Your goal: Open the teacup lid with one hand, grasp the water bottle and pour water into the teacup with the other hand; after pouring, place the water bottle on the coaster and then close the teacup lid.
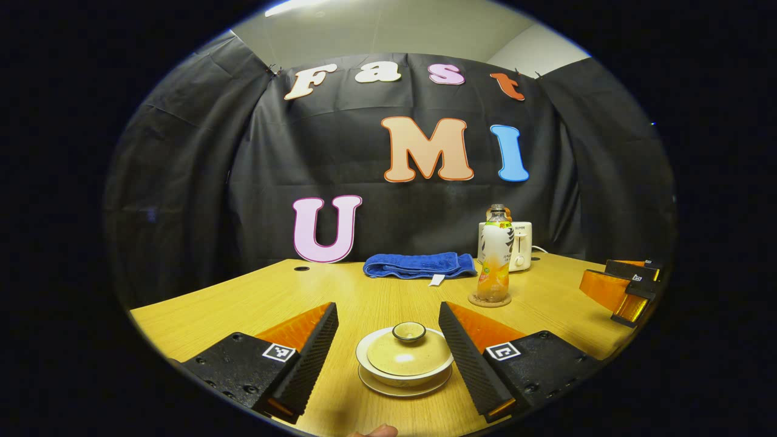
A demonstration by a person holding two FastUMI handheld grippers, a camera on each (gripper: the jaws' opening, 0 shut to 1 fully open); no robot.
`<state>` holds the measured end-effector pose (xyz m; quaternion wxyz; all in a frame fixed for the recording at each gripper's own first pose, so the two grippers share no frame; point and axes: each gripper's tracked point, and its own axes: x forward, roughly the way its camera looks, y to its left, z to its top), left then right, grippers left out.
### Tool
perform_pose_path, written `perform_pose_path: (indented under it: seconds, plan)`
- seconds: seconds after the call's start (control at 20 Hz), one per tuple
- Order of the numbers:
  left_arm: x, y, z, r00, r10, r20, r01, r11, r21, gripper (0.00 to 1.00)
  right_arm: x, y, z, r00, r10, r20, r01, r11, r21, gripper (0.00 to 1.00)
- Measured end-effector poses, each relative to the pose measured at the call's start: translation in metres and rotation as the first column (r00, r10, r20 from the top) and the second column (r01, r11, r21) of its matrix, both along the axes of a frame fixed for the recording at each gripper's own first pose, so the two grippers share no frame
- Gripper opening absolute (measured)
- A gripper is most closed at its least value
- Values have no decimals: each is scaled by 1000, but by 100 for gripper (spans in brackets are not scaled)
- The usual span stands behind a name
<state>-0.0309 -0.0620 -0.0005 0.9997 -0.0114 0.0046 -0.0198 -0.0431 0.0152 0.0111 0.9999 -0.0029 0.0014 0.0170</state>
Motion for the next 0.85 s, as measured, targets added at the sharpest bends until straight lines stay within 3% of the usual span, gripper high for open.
perform_pose_path:
  seconds: [0.5,0.55,0.65,0.85]
  plan:
    - [1,-2,0,1000,-5,0,5,1000,-1,97,3,0,1,1000,-14,3,14,1000,-1,86]
    - [1,-2,0,1000,-7,1,7,1000,-1,97,3,0,1,1000,-15,2,15,1000,-1,89]
    - [1,-2,0,1000,-8,0,8,1000,-1,97,3,0,1,1000,-15,2,15,1000,-1,86]
    - [1,-3,1,1000,-10,1,10,1000,-1,97,3,0,2,1000,-16,2,16,1000,-1,89]
